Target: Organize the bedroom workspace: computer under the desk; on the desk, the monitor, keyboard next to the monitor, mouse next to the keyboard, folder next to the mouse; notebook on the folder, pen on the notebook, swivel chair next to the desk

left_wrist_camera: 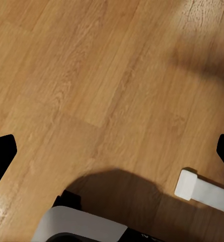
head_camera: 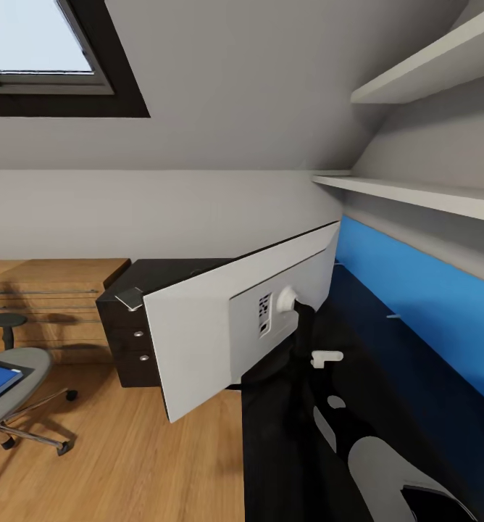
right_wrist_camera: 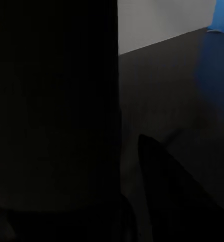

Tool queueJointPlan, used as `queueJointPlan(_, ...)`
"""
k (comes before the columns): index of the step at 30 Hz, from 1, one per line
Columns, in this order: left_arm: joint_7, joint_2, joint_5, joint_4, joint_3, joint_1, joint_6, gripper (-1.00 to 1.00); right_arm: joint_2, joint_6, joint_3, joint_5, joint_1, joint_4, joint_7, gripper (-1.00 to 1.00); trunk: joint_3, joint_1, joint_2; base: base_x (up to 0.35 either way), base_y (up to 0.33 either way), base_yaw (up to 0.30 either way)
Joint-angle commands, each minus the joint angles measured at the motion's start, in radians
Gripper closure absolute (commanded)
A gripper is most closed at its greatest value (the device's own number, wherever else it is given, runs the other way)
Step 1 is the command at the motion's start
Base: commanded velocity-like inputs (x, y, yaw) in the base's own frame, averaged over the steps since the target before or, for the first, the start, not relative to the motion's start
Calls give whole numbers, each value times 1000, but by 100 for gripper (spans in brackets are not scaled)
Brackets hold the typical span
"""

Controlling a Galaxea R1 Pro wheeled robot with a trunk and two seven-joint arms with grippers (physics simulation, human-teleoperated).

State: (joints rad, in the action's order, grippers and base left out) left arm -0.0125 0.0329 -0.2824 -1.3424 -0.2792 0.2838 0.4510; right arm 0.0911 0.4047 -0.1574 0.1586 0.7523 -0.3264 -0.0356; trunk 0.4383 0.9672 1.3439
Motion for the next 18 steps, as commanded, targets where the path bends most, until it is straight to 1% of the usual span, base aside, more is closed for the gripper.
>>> queueJointPlan(1,-1,1,-7,-2,-2,0,6,-100,1,3,-2,9,1,1,-1,100,1,0,1,0,0,0)
queueJointPlan(18,-1,1,-8,-1,-2,0,6,-100,2,3,-2,8,1,1,-1,100,1,0,1,0,0,0)
